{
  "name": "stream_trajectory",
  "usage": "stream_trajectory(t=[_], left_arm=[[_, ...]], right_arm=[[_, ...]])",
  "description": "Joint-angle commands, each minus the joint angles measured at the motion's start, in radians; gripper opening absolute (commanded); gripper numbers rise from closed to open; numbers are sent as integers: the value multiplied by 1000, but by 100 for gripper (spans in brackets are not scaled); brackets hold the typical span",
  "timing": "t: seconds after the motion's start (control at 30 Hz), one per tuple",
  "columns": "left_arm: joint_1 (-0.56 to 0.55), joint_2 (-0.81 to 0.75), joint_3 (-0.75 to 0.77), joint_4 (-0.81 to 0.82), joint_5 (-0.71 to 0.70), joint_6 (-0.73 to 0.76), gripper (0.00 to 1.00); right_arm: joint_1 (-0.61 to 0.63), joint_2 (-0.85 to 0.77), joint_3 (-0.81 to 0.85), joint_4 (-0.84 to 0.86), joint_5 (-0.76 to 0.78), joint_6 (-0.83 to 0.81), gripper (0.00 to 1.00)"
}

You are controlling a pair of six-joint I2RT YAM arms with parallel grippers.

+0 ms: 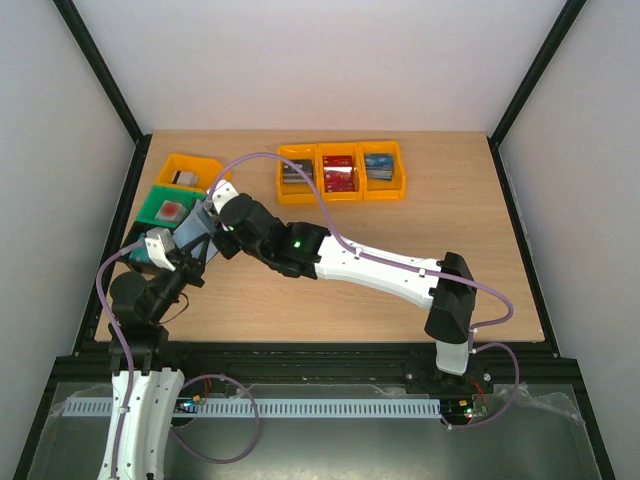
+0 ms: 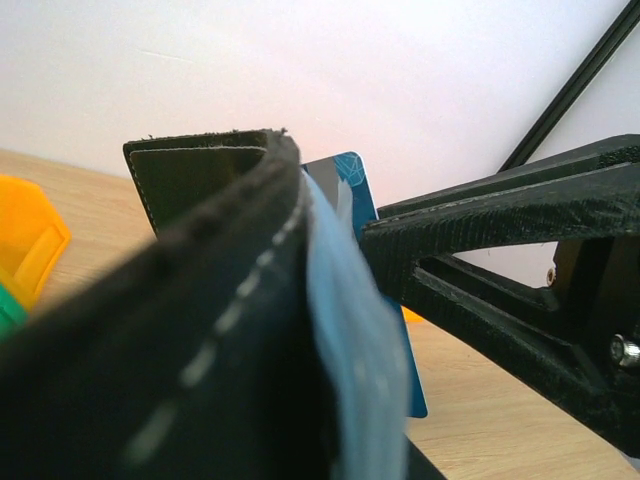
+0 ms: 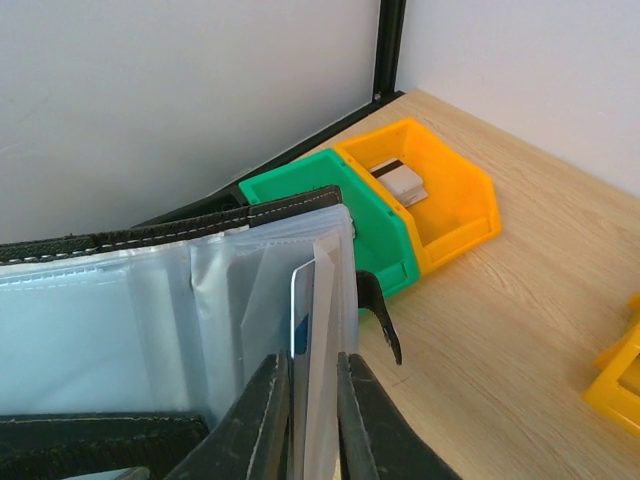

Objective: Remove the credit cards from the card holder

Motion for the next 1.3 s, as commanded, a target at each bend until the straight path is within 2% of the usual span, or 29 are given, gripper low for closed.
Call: stream_trajectory(t=[0.0,0.2,0.33,0.57,1.27], left_arm=[[-2,-11,-9,47,11,-8,2],[-2,-13,-11,50,14,-8,2],[-2,-13,-9,50,14,-8,2],[-2,-14,-10,50,17,-10,2],[-3,25,-16,-1,-85,-32,2]], right_arm=[[3,2,37,-21,29,8,14],[3,29,58,-34,23,-1,13],[3,52,87,-56,40,-3,5],[3,83,130,-103,56,-4,2],[36,4,122,-94,50,-21,2]])
